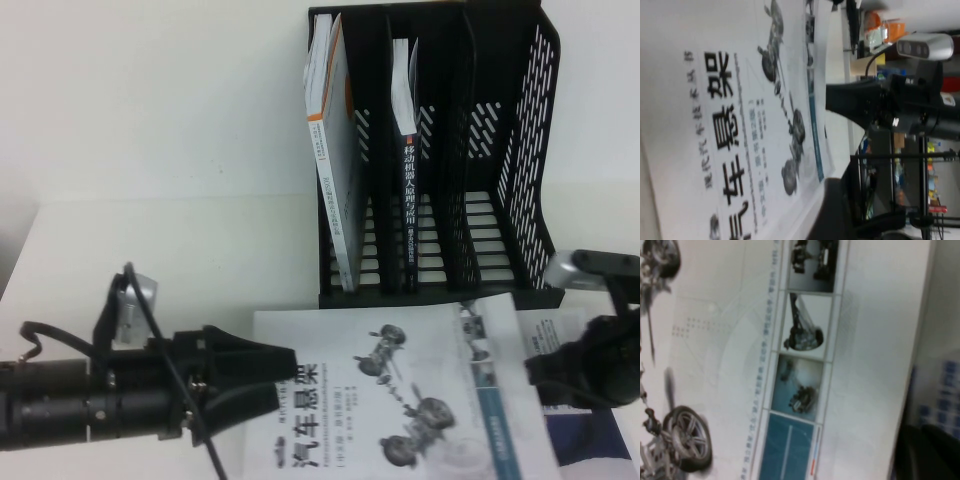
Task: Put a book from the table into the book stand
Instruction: Push book with right arm
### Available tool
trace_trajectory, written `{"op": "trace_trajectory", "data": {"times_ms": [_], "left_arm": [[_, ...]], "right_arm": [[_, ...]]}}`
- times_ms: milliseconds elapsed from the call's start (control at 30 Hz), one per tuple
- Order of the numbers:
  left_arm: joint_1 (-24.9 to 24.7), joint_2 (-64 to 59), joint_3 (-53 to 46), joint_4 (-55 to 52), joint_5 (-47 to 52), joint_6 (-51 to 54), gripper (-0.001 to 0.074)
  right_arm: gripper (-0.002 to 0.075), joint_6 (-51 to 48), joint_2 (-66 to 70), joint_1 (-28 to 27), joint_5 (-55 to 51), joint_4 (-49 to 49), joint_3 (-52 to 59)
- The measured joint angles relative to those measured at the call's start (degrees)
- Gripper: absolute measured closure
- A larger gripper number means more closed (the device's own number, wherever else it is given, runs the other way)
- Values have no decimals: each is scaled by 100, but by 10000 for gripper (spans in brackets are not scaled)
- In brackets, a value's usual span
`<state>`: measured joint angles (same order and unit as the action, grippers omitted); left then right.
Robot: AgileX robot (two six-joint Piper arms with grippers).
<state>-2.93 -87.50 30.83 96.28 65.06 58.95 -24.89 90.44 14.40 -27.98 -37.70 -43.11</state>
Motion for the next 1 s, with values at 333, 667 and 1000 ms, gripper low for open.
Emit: {"op": "trace_trajectory", "data": {"times_ms": [333, 667, 1000], "left_arm": [[1044, -21, 0, 25, 52, 152, 211], [1295, -185, 11, -302, -98, 471, 205], [1295, -1540, 56, -298, 43, 877, 196]], "right_arm": [[729, 0, 344, 264, -24, -301, -338], [729, 0, 356, 264, -24, -349, -338], [729, -14, 356, 264, -24, -301, -341]]}}
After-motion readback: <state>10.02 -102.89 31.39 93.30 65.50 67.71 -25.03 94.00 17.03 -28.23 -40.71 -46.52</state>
